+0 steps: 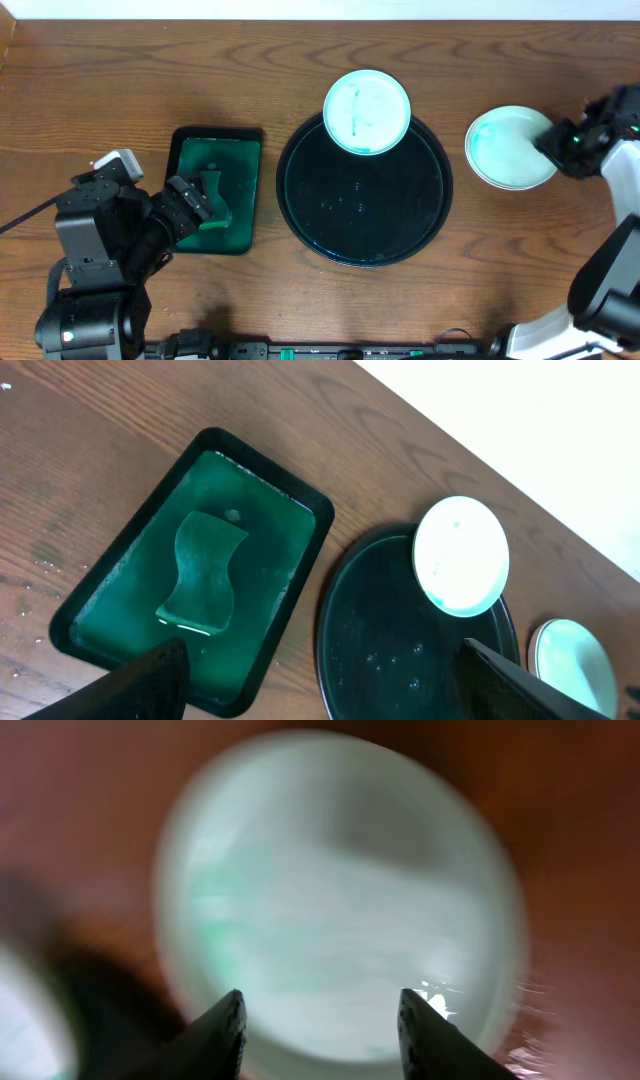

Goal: Clean dirty plates on tray and stack at the side
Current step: 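Reach the right gripper to the last pale green plate on the tray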

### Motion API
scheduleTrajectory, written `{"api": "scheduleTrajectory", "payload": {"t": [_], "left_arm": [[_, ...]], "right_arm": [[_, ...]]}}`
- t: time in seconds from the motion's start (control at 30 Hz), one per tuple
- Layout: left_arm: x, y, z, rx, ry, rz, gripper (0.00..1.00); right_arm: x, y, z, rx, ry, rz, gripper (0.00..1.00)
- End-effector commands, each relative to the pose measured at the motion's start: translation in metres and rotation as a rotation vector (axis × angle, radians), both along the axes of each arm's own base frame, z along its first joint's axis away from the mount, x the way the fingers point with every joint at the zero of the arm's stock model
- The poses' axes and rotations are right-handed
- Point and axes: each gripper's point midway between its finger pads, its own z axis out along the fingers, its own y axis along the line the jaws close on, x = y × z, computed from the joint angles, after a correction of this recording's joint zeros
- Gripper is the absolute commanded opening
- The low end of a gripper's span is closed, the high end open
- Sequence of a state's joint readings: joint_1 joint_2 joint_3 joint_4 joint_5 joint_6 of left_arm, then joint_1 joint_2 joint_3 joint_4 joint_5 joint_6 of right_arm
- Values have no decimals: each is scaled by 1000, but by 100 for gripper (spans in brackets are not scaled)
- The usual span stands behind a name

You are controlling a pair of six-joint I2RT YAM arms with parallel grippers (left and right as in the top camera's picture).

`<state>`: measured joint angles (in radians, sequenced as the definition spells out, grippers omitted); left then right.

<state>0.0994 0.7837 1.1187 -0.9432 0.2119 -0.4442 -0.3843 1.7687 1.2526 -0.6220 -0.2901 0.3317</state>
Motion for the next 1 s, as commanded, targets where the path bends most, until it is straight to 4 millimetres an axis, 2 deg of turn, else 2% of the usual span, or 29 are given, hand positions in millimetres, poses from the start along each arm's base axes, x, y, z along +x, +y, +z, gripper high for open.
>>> {"api": "scheduleTrajectory", "payload": {"t": [0.0,0.1,0.17,0.23,0.33,0.4,0.5,0.63,0.7,0.77,0.83,0.87,0.9,0.97], "left_arm": [[0,0,-1,-1,3,-6,84],[0,0,-1,-1,3,-6,84],[0,0,-1,-1,3,-6,84],[0,0,-1,-1,3,-6,85],[0,0,-1,-1,3,-6,85],[0,0,-1,-1,3,-6,84],[0,0,-1,-1,3,-6,84],[0,0,-1,-1,3,-6,84],[0,0,-1,-1,3,-6,84],[0,0,-1,-1,3,-6,85],[0,0,-1,-1,3,-6,85],[0,0,-1,-1,3,-6,85],[0,0,-1,-1,3,-6,85],[0,0,-1,-1,3,-6,84]], "right_arm": [[19,82,69,1,-241,336,46],[26,137,89,-107,-327,533,50],[30,167,89,-189,-352,635,56],[35,188,78,-303,-339,694,69],[48,211,56,-441,-313,716,81],[62,222,38,-528,-314,726,88],[87,222,11,-629,-321,675,92],[104,221,-25,-637,-317,658,93],[103,221,-46,-576,-286,649,85],[94,232,-57,-489,-260,679,59],[87,238,-61,-434,-244,685,22],[85,241,-60,-406,-237,679,8],[81,243,-58,-375,-229,670,1],[77,245,-54,-342,-219,657,1]]}}
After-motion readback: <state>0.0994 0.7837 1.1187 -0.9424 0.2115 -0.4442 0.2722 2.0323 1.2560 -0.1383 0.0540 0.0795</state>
